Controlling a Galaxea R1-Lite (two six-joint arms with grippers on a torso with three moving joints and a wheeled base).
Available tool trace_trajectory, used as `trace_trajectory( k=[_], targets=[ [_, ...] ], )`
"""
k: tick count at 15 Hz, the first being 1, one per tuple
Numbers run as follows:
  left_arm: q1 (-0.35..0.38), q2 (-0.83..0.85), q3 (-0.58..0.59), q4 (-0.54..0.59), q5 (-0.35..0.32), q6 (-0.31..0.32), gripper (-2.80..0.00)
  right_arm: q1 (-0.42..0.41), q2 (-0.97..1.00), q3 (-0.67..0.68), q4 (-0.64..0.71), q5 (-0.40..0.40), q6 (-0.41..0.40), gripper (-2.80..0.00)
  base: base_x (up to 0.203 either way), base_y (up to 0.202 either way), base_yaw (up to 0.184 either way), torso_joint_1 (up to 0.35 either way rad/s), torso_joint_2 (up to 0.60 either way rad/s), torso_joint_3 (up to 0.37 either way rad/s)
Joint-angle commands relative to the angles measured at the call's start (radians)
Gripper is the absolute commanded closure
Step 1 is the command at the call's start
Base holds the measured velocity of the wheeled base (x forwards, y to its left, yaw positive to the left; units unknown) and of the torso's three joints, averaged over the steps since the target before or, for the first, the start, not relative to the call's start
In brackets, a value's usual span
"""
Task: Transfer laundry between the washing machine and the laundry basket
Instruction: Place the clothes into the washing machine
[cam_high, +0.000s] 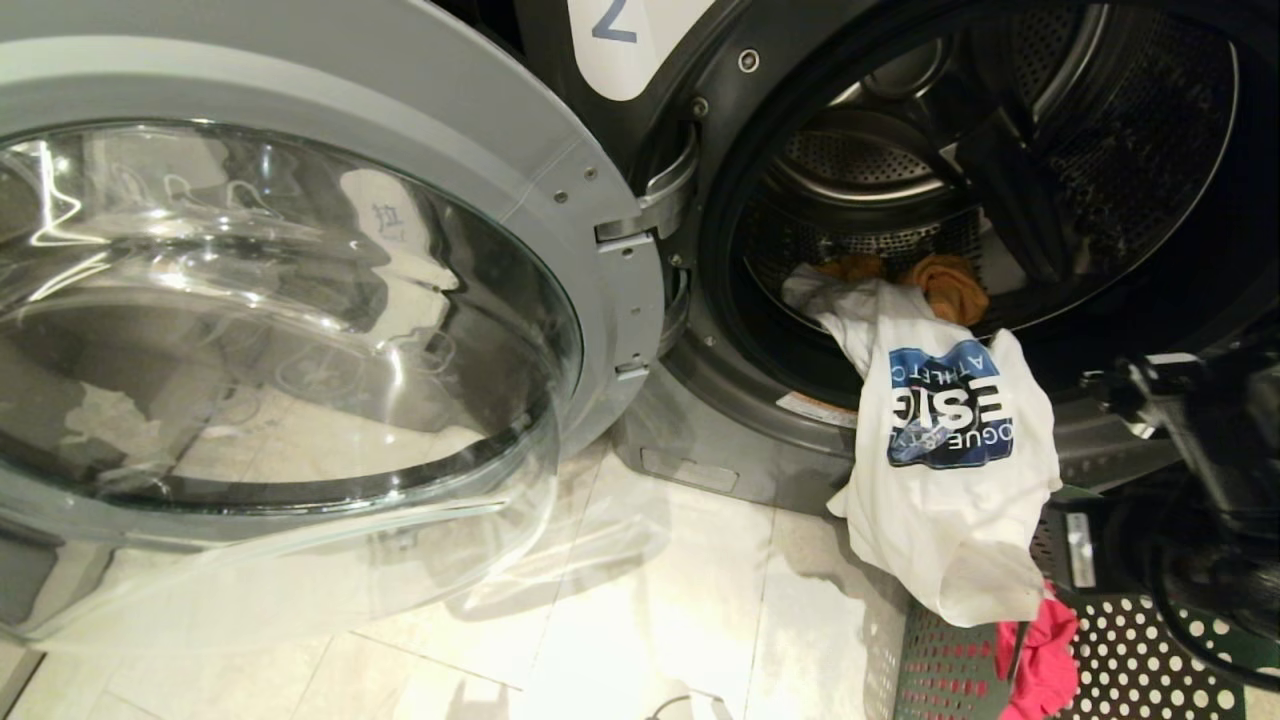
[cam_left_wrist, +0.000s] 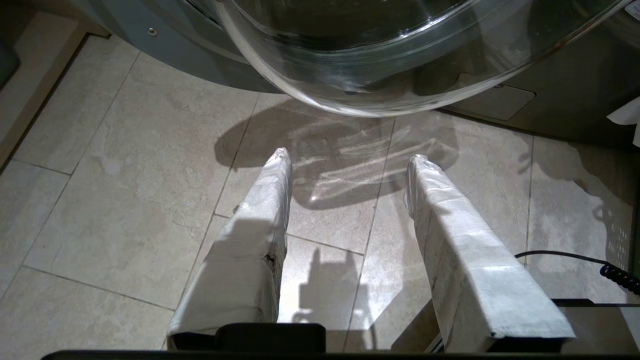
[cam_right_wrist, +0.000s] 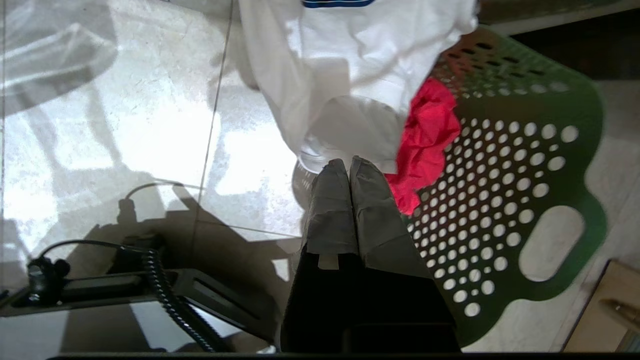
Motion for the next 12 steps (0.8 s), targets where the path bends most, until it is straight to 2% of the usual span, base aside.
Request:
trace_trajectory(
  k=[1, 4, 5, 7, 9, 12],
  targets=[
    [0.0, 0.001, -0.001, 0.0, 0.0, 0.0, 0.0, 0.0, 0.194, -0.083, 0.001, -0.003, 0.037, -2.8, 0.0, 0.0, 0.0, 0.0, 0.0, 0.0],
    [0.0, 0.001, 0.001, 0.0, 0.0, 0.0, 0.0, -0.002, 0.303, -0.2, -0.001, -0.016, 0.063, -2.8, 0.0, 0.0, 0.0, 0.0, 0.0, 0.0],
    [0.0, 0.001, -0.001, 0.0, 0.0, 0.0, 0.0, -0.012, 0.33, -0.221, -0.001, -0.042, 0.059, -2.8, 0.0, 0.0, 0.0, 0.0, 0.0, 0.0],
    [0.0, 0.001, -0.001, 0.0, 0.0, 0.0, 0.0, -0.051, 0.372, -0.266, -0.005, -0.095, -0.002, -2.8, 0.0, 0.0, 0.0, 0.0, 0.0, 0.0],
    [0.0, 0.001, 0.001, 0.0, 0.0, 0.0, 0.0, -0.101, 0.404, -0.299, -0.045, -0.097, -0.063, -2.8, 0.0, 0.0, 0.0, 0.0, 0.0, 0.0],
    [0.0, 0.001, 0.001, 0.0, 0.0, 0.0, 0.0, -0.168, 0.47, -0.308, -0.259, -0.094, -0.193, -2.8, 0.0, 0.0, 0.0, 0.0, 0.0, 0.0]
  ],
)
